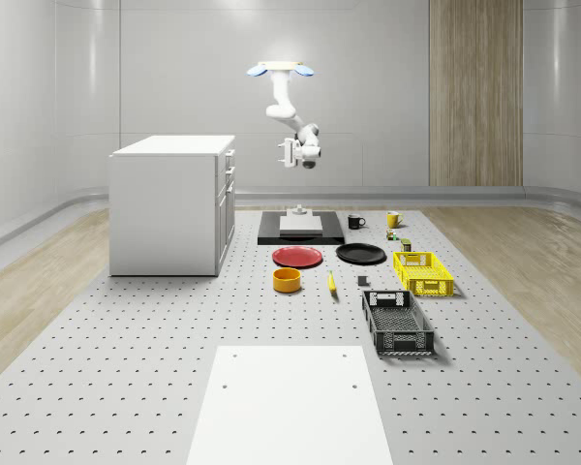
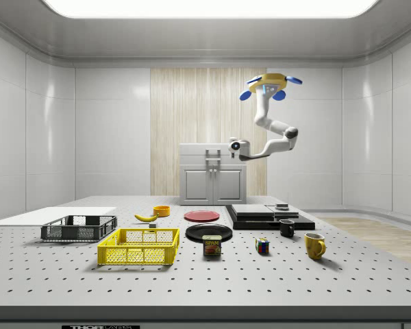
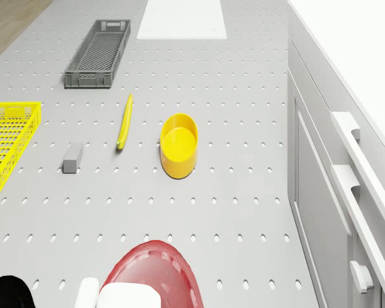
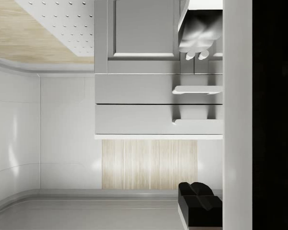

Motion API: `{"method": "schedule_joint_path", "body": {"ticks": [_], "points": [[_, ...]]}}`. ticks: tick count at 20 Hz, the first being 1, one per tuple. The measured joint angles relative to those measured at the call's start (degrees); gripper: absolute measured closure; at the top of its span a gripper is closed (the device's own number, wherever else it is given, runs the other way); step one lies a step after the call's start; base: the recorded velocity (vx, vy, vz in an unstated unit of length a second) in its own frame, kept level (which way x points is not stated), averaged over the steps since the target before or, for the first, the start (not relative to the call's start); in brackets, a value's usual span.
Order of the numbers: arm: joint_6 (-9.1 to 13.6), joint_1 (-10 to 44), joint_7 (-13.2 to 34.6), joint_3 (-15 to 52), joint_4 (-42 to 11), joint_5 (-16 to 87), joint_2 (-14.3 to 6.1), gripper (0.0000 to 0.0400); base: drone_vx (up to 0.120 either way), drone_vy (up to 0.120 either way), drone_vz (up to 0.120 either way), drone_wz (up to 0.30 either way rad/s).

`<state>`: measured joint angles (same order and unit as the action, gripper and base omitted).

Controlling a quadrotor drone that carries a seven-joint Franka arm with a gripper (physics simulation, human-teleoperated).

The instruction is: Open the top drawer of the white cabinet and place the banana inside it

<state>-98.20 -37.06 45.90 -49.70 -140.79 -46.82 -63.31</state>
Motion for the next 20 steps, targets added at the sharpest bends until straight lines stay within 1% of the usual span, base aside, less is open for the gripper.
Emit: {"method": "schedule_joint_path", "body": {"ticks": [3,10,17,18,20], "points": [[-0.34,-0.36,0.27,-0.11,-0.05,0.32,-0.4,0.0,0.12,-0.013,0.0,0.0],[-1.06,-1.12,0.85,-0.34,-0.16,1.02,-1.25,0.0,0.12,-0.12,0.0,0.0],[-1.69,-1.78,1.38,-0.53,-0.26,1.65,-2.01,0.0,0.12,0.0,0.0,0.0],[-1.86,-1.87,1.43,-0.48,-0.34,1.67,-2.11,0.0,0.08,0.0,0.0,0.0],[-2.52,-2.07,1.46,-0.09,-0.76,1.46,-2.28,0.0,0.0,0.0,0.0,0.0]]}}
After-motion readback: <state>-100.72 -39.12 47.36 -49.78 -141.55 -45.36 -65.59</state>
